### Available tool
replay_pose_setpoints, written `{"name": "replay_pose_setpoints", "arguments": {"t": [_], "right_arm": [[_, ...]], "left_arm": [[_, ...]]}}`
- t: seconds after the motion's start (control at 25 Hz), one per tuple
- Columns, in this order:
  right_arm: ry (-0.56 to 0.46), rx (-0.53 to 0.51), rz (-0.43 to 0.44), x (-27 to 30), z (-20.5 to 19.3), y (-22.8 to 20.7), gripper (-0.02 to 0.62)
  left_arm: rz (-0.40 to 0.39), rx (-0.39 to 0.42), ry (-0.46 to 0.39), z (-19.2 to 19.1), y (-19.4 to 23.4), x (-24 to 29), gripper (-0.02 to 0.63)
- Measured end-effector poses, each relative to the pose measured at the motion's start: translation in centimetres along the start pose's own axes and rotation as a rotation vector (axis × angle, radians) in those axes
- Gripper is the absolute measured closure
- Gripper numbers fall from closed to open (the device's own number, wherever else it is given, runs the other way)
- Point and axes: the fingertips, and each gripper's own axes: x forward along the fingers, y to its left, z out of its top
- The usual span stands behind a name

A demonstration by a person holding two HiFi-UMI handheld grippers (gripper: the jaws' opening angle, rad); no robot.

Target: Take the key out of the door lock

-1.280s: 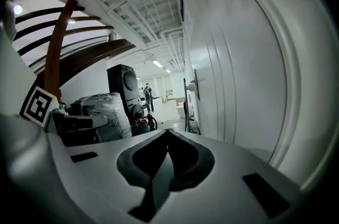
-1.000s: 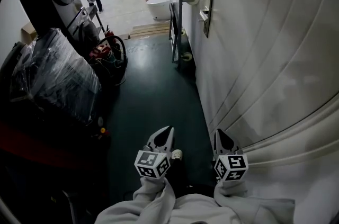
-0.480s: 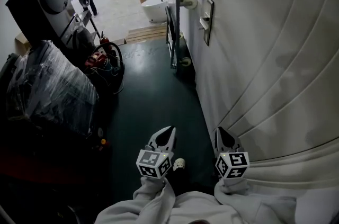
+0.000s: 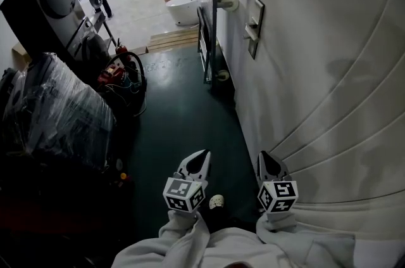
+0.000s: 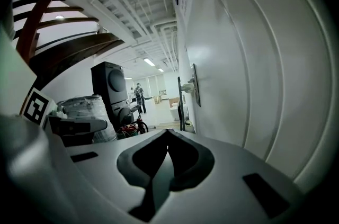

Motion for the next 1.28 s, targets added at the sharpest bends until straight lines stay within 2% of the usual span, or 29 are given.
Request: {"name": "replay_pose_setpoints", "arguments": {"t": [0.4,0.76,1.28], "right_arm": [[-0.016,0.016,-0.025,4.1,0.6,0.5,0.543],[-0.003,0.019,-0.042,4.6,0.9,0.6,0.543],[0.021,0.027,-0.003,8.8,1.1,0.7,0.543]], "left_arm": [[-0.025,0.015,0.015,0.6,3.3,2.3,0.591],[-0.043,0.008,0.013,1.2,3.3,2.9,0.591],[0.006,-0.007,0.027,1.2,6.7,4.8,0.591]]}}
